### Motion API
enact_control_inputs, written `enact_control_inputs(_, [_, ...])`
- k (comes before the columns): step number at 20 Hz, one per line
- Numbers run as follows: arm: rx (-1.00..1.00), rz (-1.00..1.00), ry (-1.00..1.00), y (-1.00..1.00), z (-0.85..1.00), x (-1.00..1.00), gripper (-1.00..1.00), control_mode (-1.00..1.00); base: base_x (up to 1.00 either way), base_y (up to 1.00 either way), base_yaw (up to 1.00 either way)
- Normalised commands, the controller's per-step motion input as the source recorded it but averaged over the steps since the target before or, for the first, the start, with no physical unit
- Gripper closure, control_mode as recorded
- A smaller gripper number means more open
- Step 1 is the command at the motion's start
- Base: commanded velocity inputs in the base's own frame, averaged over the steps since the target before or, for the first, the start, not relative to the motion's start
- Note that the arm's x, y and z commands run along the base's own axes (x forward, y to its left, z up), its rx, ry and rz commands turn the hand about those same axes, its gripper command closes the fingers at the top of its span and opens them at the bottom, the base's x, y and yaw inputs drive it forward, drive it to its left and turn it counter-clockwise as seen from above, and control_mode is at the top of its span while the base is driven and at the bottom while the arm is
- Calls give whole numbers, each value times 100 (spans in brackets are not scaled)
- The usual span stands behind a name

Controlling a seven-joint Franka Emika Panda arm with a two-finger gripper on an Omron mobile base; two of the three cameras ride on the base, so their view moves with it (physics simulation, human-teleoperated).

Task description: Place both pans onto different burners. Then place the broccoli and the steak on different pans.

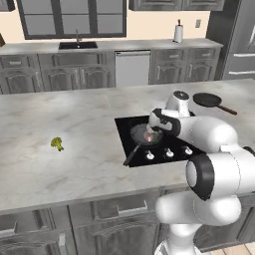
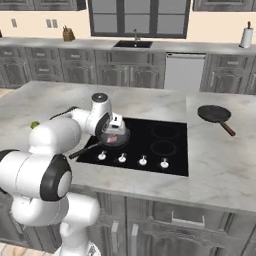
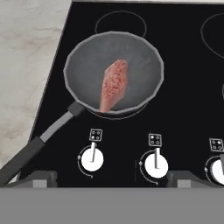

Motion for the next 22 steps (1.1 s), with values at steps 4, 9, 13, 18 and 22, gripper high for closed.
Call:
enact_control_inputs(4, [0,0,0,0,0,0,-100,100,-37,-97,0])
enact_control_inputs(9, [0,0,0,0,0,0,-100,100,-2,-93,0])
enact_control_inputs(13, [0,0,0,0,0,0,-100,100,1,-68,0])
enact_control_inputs(18, [0,0,0,0,0,0,-100,100,39,-28,0])
enact_control_inputs(22, [0,0,0,0,0,0,-100,100,59,-39,0])
